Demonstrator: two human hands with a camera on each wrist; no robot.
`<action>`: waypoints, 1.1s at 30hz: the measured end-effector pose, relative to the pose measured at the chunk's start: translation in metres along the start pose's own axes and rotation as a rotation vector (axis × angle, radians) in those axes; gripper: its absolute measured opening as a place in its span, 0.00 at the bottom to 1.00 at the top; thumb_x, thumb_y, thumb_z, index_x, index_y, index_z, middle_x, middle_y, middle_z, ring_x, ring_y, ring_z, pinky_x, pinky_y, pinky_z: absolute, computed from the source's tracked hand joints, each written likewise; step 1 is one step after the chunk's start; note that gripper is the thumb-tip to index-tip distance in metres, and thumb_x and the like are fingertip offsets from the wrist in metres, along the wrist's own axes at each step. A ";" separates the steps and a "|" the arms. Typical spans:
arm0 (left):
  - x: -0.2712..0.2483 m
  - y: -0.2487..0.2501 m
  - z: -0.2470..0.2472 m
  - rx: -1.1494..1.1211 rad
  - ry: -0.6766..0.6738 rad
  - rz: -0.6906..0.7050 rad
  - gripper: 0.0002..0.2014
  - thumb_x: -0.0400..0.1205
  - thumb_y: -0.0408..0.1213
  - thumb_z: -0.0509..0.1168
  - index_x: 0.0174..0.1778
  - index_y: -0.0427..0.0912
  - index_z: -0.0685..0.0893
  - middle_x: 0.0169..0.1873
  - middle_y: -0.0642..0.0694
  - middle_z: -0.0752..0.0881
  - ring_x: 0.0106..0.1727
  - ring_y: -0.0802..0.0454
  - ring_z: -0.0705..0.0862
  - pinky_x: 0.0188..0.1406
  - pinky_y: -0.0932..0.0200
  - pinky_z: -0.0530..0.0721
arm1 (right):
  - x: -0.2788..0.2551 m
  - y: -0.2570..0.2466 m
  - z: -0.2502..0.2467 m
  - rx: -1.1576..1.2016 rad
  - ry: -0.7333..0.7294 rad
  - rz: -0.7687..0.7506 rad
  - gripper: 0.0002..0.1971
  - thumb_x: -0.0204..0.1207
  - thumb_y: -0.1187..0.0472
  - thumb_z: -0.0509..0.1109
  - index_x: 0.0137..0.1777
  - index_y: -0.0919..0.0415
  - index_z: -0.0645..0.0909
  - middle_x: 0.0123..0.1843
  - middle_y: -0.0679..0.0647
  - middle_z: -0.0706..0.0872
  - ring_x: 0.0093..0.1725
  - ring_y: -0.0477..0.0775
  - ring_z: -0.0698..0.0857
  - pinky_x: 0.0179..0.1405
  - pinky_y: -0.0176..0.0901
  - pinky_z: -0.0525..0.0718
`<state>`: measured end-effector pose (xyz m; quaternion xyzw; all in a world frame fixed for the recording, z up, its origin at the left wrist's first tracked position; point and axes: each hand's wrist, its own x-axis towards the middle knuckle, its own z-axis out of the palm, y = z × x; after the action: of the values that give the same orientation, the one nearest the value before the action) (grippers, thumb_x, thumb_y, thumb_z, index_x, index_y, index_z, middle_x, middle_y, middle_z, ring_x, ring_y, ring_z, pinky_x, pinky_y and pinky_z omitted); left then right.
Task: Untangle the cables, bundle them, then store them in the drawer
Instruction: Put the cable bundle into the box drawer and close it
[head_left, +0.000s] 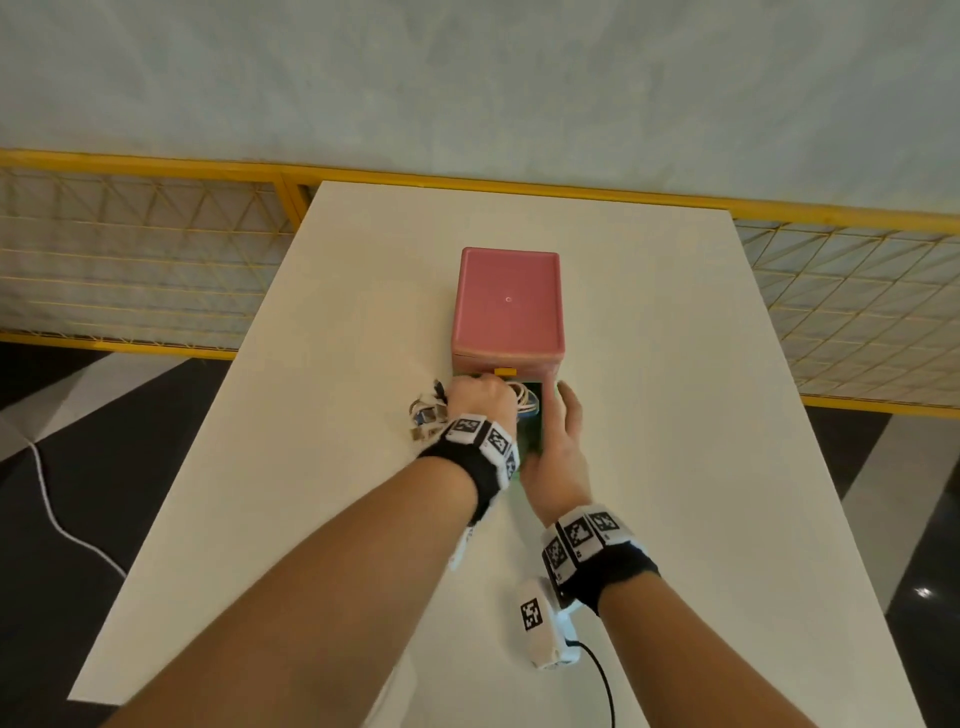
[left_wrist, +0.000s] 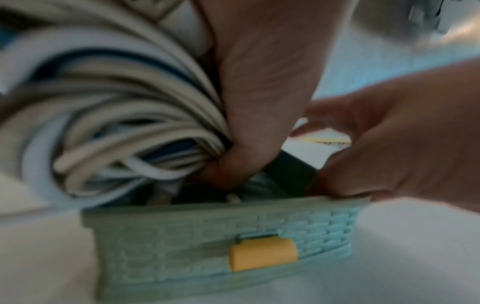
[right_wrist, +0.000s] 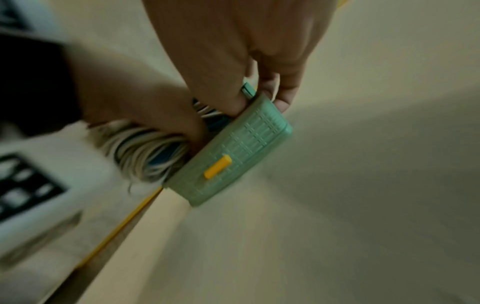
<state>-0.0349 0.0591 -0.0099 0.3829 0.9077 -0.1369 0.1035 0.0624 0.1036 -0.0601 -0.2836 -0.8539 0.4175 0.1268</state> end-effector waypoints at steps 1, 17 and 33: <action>0.003 0.006 0.002 0.033 0.003 -0.013 0.12 0.86 0.29 0.54 0.58 0.39 0.81 0.56 0.43 0.85 0.56 0.44 0.85 0.49 0.53 0.76 | -0.002 0.001 0.001 -0.074 -0.006 -0.052 0.46 0.75 0.69 0.66 0.81 0.35 0.44 0.84 0.41 0.50 0.54 0.56 0.83 0.48 0.49 0.85; -0.002 0.007 0.017 0.125 0.041 0.096 0.11 0.86 0.32 0.53 0.57 0.37 0.81 0.55 0.40 0.84 0.54 0.42 0.84 0.43 0.53 0.68 | 0.003 -0.002 -0.007 -0.387 -0.246 -0.031 0.41 0.74 0.73 0.59 0.84 0.53 0.46 0.86 0.45 0.46 0.63 0.59 0.78 0.60 0.47 0.79; -0.003 0.002 0.012 -0.097 -0.050 -0.122 0.12 0.67 0.46 0.76 0.35 0.40 0.86 0.30 0.45 0.86 0.31 0.48 0.85 0.27 0.62 0.75 | 0.008 -0.004 -0.009 -0.473 -0.320 -0.077 0.42 0.75 0.71 0.59 0.84 0.50 0.41 0.86 0.50 0.48 0.54 0.58 0.80 0.54 0.47 0.80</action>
<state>-0.0305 0.0540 -0.0203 0.3177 0.9321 -0.1084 0.1360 0.0582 0.1125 -0.0520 -0.2030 -0.9470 0.2408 -0.0637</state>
